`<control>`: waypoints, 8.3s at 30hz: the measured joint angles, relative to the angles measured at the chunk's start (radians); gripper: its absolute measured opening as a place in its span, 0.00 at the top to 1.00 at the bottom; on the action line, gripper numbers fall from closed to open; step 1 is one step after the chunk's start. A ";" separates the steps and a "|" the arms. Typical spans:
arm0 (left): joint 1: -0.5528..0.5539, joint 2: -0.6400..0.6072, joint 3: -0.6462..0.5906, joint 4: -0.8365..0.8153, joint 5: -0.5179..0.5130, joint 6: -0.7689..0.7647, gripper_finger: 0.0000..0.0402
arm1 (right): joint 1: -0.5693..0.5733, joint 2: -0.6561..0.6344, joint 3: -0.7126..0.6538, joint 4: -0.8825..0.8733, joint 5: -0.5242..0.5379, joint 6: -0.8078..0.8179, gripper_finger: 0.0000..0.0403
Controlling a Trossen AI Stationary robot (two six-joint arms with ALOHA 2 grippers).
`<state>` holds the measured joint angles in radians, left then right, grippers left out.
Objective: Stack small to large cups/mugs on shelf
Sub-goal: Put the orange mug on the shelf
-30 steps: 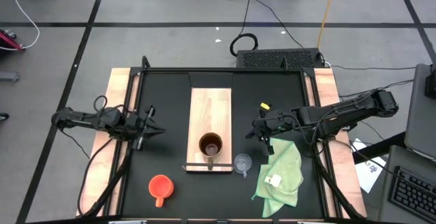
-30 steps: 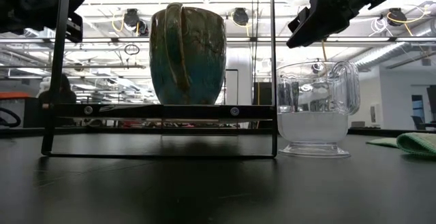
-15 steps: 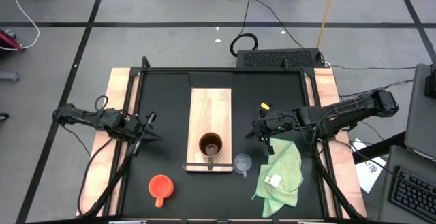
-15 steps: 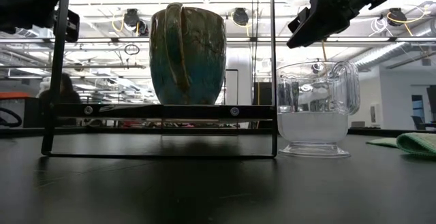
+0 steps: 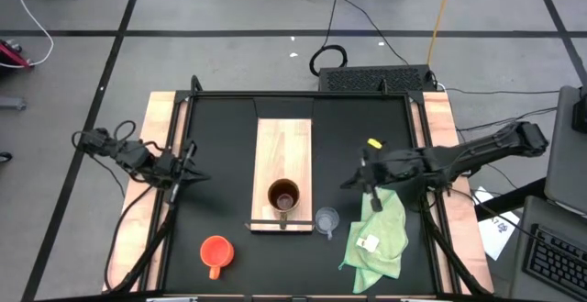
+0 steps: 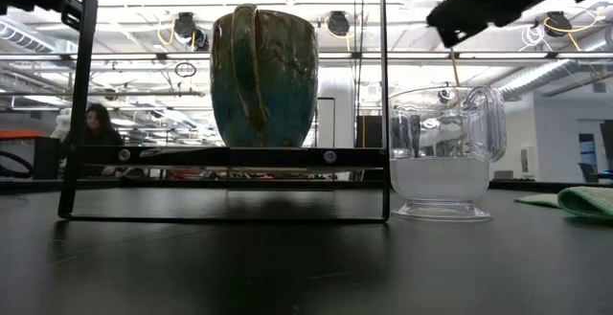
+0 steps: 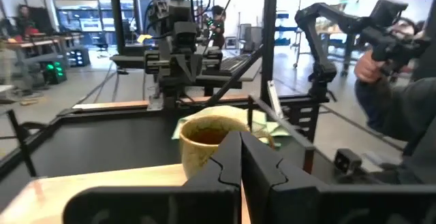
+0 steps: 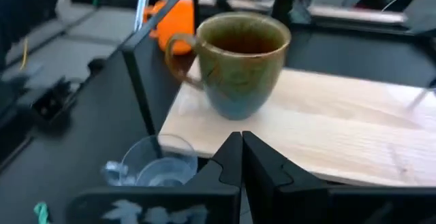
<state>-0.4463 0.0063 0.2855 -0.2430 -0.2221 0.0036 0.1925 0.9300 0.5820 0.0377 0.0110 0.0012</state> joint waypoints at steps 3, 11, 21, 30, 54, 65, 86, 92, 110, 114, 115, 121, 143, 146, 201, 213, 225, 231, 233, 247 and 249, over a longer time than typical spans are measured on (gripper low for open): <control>-0.022 0.000 0.000 -0.015 -0.060 0.023 1.00 | 0.000 -0.092 -0.066 -0.004 0.041 0.017 1.00; -0.049 0.085 -0.030 -0.015 -0.076 -0.004 1.00 | -0.012 -0.262 -0.253 0.184 0.070 0.013 1.00; -0.112 0.331 -0.035 0.099 -0.057 -0.114 1.00 | -0.076 -0.278 -0.379 0.321 0.044 0.040 1.00; -0.264 0.500 0.033 0.123 -0.051 -0.317 1.00 | -0.076 -0.292 -0.385 0.332 0.034 0.033 1.00; -0.346 1.142 0.542 -0.415 0.102 -0.869 0.75 | -0.076 -0.292 -0.385 0.329 0.032 0.039 1.00; -0.321 1.206 0.543 -0.419 0.233 -0.904 0.54 | -0.076 -0.292 -0.385 0.340 0.032 0.049 1.00; -0.292 1.305 0.543 -0.451 0.263 -0.852 0.51 | -0.076 -0.292 -0.385 0.341 0.032 0.052 1.00; -0.292 1.309 0.543 -0.451 0.258 -0.845 0.51 | -0.075 -0.292 -0.385 0.340 0.032 0.052 1.00; -0.291 1.309 0.542 -0.453 0.256 -0.836 0.97 | -0.075 -0.292 -0.385 0.340 0.032 0.051 1.00; -0.291 1.293 0.542 -0.459 0.273 -0.788 0.98 | -0.075 -0.292 -0.385 0.339 0.032 0.049 1.00; -0.291 1.278 0.542 -0.461 0.270 -0.783 0.98 | -0.075 -0.292 -0.385 0.339 0.032 0.048 1.00; -0.286 1.139 0.542 -0.488 0.172 -0.720 0.99 | -0.075 -0.292 -0.385 0.339 0.032 0.040 1.00; -0.385 0.756 0.542 -0.630 -0.305 -0.597 0.99 | -0.075 -0.291 -0.384 0.304 0.011 0.043 1.00; -0.388 0.715 0.542 -0.629 -0.340 -0.585 0.99 | -0.075 -0.291 -0.384 0.291 0.011 0.043 1.00; 0.883 1.564 1.273 -0.700 0.587 0.220 0.99 | -0.075 -0.291 -0.384 0.279 0.011 0.038 1.00; 0.862 1.715 1.360 -0.818 0.549 0.265 0.99 | -0.075 -0.291 -0.384 0.278 0.011 0.036 1.00; 0.776 1.740 1.360 -0.849 0.436 0.222 0.99 | -0.075 -0.291 -0.384 0.279 0.011 0.036 1.00; 0.752 1.746 1.360 -0.816 0.371 0.169 0.99 | -0.075 -0.291 -0.384 0.279 0.011 0.036 1.00; 0.747 1.753 1.360 -0.809 0.370 0.169 0.99 | -0.075 -0.291 -0.384 0.279 0.011 0.036 1.00; 0.752 1.802 1.360 -0.793 0.380 0.170 0.99 | -0.075 -0.291 -0.385 0.280 0.011 0.037 1.00; 0.752 1.806 1.360 -0.802 0.382 0.169 0.99 | -0.075 -0.291 -0.385 0.282 0.011 0.037 1.00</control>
<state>0.3061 1.8125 1.6454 -1.0450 0.1596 0.1729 0.1177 0.6392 0.1974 0.3198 0.0219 0.0380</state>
